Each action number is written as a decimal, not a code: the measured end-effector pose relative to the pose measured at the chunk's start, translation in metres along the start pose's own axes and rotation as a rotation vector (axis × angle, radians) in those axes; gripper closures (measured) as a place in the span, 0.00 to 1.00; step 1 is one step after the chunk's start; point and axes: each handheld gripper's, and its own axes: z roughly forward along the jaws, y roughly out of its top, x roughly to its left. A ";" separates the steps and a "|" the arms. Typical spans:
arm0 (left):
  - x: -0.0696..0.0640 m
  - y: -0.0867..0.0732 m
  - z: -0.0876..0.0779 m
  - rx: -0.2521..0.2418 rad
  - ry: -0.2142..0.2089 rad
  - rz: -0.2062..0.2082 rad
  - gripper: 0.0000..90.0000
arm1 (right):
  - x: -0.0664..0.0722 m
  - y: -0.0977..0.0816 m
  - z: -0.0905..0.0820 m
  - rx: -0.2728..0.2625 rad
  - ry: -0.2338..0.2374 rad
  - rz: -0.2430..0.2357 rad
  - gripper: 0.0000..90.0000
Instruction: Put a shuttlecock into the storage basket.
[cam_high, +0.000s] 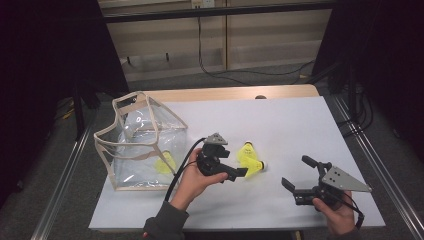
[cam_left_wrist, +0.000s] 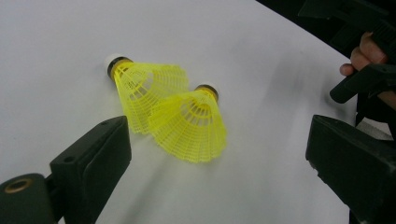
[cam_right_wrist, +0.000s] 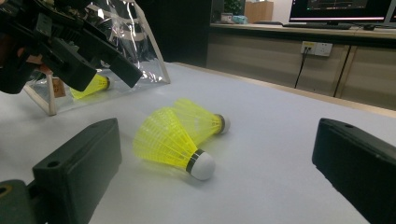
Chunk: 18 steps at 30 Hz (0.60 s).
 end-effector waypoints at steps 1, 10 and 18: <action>0.000 0.000 0.001 0.003 -0.001 0.003 0.07 | 0.000 0.000 0.000 0.000 0.001 0.000 0.01; 0.001 -0.004 0.012 0.036 -0.007 0.014 0.08 | 0.000 0.000 0.001 0.001 0.004 0.001 0.01; 0.002 -0.009 0.021 0.035 -0.007 0.017 0.09 | 0.000 0.000 0.001 0.001 0.002 0.006 0.01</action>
